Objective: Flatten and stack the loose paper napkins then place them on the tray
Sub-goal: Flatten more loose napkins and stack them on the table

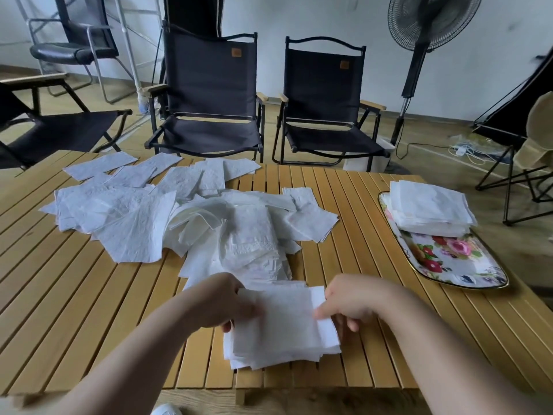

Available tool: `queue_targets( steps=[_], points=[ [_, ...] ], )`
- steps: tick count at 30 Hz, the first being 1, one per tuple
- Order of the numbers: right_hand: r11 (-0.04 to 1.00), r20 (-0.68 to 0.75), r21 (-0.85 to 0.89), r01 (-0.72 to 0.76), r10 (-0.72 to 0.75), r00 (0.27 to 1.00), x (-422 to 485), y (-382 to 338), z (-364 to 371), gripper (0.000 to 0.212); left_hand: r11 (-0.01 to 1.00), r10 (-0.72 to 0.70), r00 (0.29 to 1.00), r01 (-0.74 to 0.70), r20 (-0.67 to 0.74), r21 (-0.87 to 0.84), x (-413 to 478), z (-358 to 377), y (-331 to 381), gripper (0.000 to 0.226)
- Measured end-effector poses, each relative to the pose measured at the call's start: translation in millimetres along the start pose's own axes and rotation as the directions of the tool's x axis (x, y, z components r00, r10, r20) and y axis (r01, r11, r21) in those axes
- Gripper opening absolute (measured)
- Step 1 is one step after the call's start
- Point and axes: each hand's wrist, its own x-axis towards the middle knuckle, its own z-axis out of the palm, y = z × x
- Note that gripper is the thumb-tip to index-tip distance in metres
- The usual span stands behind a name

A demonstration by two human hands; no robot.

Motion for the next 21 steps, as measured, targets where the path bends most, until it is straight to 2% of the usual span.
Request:
queue_targets(
  steps=[3,5,6,8,9,10,11,14,16,18,21],
  points=[
    [0.998,-0.026,0.04,-0.058,0.059,0.998,9.0,-3.2,0.4,0.039,0.985,-0.091,0.996,0.088,0.016,0.147,3.1,-0.1,7.2,0.048],
    [0.994,-0.21,0.084,-0.066,0.082,0.974,19.4,-1.3,-0.3,0.043,0.961,-0.147,0.989,0.141,0.007,0.239,4.5,-5.6,6.7,0.057],
    [0.99,-0.352,0.135,-0.041,0.087,0.932,25.9,0.8,0.3,0.04,0.957,-0.154,0.987,0.159,-0.038,0.241,6.3,-8.5,3.7,0.059],
    [0.978,-0.62,0.202,0.058,0.082,0.78,39.7,4.0,3.7,0.025,0.967,-0.133,0.973,0.169,-0.188,0.191,12.8,-14.7,-7.9,0.055],
    [0.975,-0.695,0.195,0.105,0.062,0.716,46.4,4.1,6.3,0.015,0.975,-0.121,0.96,0.162,-0.252,0.149,15.2,-17.5,-13.1,0.05],
    [0.974,-0.727,0.174,0.143,0.029,0.686,53.6,3.9,9.2,0.012,0.985,-0.113,0.949,0.146,-0.295,0.093,17.3,-20.0,-17.4,0.046],
    [0.975,-0.728,0.145,0.169,-0.011,0.685,62.9,4.1,12.6,0.02,0.992,-0.107,0.942,0.124,-0.32,0.034,19.3,-22.2,-20.9,0.043],
    [0.976,-0.678,0.095,0.196,-0.081,0.731,86.3,3.7,16.0,0.051,0.996,-0.087,0.931,0.07,-0.353,-0.061,22.2,-25.8,-25.7,0.036],
    [0.979,-0.681,0.109,0.172,-0.053,0.731,95.0,4.2,10.1,0.056,0.995,-0.089,0.923,0.068,-0.373,-0.069,23.3,-27.1,-27.6,0.033],
    [0.988,-0.726,0.112,0.103,0.011,0.687,99.5,8.1,2.8,0.051,0.995,-0.096,0.919,0.076,-0.382,-0.067,25.6,-28.4,-29.4,0.031],
    [0.987,-0.766,0.151,0.057,0.08,0.637,101.5,12.6,-1.7,0.023,0.996,-0.089,0.92,0.071,-0.381,-0.062,28.8,-29.8,-29.4,0.029]
  ],
)
